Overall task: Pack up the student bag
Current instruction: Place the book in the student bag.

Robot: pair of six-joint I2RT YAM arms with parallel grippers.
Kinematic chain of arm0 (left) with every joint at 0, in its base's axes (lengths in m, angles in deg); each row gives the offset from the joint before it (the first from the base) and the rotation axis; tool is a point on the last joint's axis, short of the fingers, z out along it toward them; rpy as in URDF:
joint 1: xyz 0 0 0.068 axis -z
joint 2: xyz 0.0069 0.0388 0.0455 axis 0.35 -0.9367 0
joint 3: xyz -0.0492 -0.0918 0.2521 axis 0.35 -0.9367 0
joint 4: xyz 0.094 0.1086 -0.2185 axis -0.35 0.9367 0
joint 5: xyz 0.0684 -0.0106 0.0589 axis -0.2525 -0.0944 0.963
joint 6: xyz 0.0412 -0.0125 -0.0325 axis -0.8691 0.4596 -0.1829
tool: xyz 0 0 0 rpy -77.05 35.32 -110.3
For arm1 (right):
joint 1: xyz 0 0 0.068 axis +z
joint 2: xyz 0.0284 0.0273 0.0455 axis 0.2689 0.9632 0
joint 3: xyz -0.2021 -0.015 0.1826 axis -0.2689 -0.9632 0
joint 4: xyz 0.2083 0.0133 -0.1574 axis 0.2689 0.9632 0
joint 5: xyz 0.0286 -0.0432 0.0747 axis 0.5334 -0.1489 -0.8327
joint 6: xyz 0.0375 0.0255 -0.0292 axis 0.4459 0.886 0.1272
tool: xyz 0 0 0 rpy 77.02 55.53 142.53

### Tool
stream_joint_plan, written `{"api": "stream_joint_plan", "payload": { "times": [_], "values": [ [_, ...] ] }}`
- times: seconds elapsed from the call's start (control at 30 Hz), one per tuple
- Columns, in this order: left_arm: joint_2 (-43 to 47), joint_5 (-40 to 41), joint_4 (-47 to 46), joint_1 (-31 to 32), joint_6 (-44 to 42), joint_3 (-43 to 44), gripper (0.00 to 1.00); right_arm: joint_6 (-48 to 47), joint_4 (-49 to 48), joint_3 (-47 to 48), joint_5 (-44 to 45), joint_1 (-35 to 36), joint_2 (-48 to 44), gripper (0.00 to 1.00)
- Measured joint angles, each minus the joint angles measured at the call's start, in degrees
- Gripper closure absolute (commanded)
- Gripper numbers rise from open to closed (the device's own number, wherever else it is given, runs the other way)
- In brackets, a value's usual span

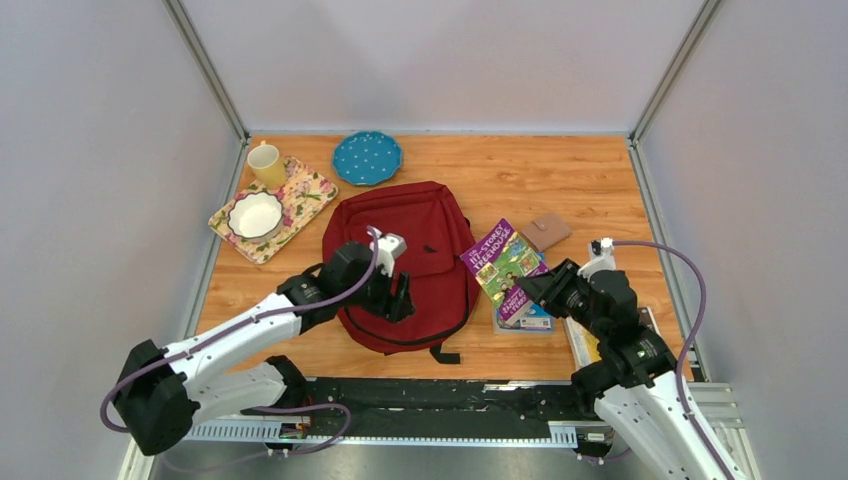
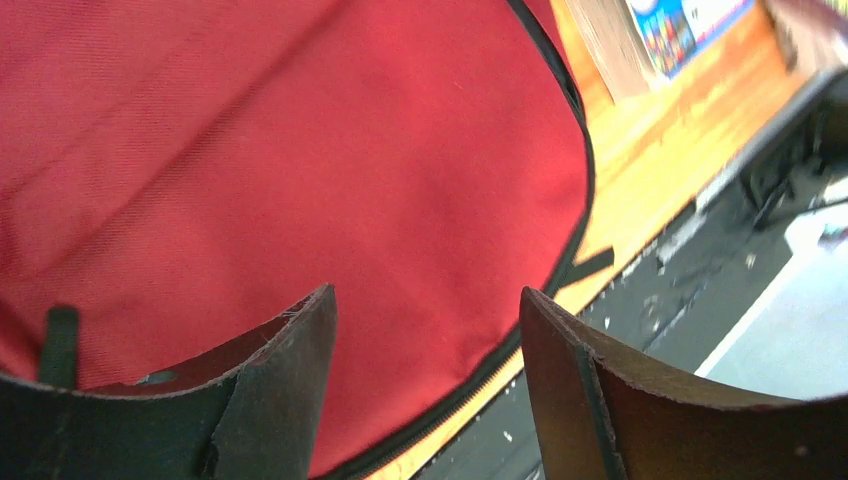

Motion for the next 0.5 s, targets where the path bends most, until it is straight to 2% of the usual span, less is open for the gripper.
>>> {"api": "stream_joint_plan", "payload": {
  "times": [0.27, 0.5],
  "values": [
    [-12.50, 5.20, 4.79, 12.92, -9.53, 10.60, 0.30, -2.58, 7.80, 5.79, 5.44, 0.00, -2.19, 1.00],
    [-21.16, 9.25, 7.23, 17.73, -14.29, 14.49, 0.34, -2.80, 10.14, 6.29, 6.25, 0.00, -3.48, 1.00]
  ]
}}
